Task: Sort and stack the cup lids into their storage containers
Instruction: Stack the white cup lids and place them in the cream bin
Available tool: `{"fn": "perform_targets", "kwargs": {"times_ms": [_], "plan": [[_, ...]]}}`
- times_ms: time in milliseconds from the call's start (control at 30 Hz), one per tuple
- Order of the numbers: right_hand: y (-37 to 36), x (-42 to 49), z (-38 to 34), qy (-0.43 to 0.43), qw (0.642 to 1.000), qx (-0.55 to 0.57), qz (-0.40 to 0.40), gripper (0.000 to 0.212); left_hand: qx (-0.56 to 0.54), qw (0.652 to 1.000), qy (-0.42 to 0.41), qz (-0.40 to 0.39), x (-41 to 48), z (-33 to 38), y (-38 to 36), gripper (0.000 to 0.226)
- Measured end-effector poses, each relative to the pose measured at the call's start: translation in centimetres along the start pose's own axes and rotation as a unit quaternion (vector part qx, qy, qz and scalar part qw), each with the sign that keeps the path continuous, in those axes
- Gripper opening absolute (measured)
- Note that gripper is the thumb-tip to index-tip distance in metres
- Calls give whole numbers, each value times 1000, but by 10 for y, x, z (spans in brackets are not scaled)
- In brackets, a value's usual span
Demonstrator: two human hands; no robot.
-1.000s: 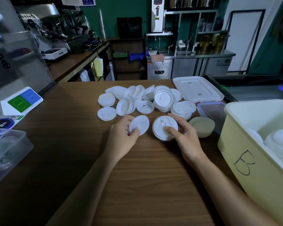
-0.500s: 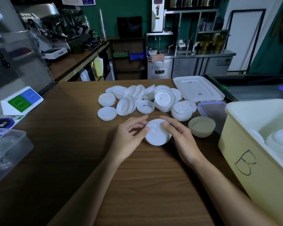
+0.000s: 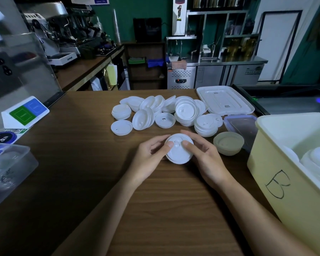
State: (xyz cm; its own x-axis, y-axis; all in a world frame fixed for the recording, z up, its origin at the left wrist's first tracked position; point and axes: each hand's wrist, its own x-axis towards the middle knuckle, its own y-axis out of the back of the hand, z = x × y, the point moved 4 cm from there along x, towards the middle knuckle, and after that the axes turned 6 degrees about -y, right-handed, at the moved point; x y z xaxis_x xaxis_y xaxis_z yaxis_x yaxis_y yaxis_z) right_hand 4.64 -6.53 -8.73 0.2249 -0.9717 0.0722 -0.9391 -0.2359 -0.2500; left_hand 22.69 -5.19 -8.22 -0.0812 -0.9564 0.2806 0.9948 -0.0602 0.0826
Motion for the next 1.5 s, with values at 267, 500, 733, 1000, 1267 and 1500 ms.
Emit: {"fn": "perform_targets", "kwargs": {"times_ms": [267,500,733,1000,1267,1500], "plan": [[-2,0,0,17,1000,-7,13,40,31,1000,2,4,2,2,6,31],[1,3,7,2,998,-48,41,28,417,899,-81,106,14,-13,65,47],[2,4,10,-15,998,-47,50,25,493,865,65,69,23,-37,93,68],[3,2,9,-14,998,-42,52,38,514,846,-39,139,16,-20,85,10],[7,0,1,43,991,-76,104,41,250,957,-73,125,14,7,45,10],[8,1,0,50,990,-67,117,39,55,989,-32,136,13,8,37,14]]}}
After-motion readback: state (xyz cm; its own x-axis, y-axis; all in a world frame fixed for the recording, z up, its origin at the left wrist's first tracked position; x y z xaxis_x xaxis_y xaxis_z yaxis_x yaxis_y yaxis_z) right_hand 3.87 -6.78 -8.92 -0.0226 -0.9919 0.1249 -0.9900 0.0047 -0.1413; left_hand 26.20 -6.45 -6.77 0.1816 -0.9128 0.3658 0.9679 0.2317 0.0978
